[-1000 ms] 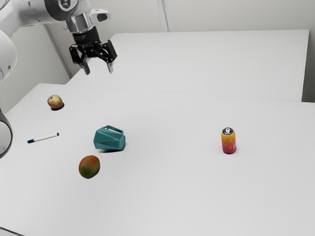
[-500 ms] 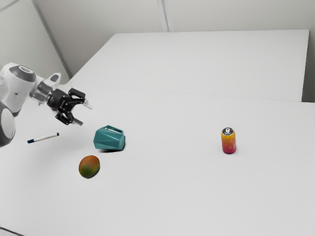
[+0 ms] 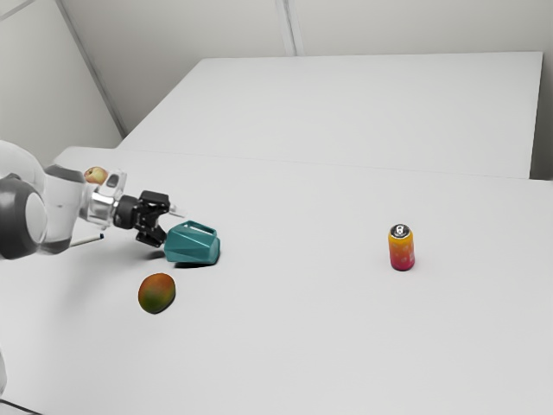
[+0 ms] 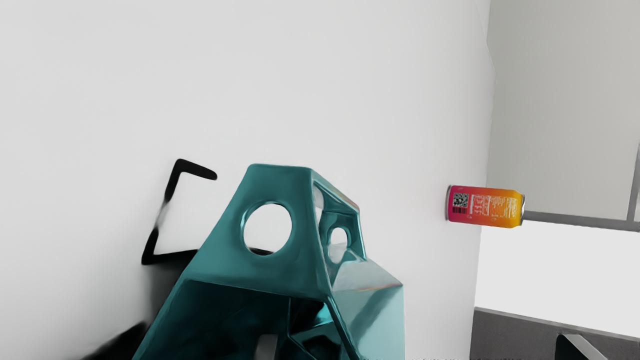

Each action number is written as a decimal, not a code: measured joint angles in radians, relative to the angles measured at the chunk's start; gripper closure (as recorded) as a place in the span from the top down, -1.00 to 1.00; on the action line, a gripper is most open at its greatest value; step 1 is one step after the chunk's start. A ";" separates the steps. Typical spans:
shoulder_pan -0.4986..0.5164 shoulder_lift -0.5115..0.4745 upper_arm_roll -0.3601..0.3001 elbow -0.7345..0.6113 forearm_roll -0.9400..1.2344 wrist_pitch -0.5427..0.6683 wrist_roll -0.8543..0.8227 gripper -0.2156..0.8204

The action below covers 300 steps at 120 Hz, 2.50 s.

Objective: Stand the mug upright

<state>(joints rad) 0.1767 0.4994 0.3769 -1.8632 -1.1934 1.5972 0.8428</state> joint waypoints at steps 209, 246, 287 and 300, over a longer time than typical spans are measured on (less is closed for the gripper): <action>-0.407 -0.242 -0.115 -0.132 1.137 0.597 -0.240 -0.93; -0.397 -0.242 -0.115 -0.179 1.112 0.673 -0.346 0.07; -0.404 -0.377 -0.088 -0.100 1.108 0.598 -0.406 0.48; -0.411 -0.408 -0.092 -0.007 1.115 0.510 -0.419 0.52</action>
<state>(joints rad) -0.2342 0.0913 0.2847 -1.8698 -0.0788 2.1071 0.4235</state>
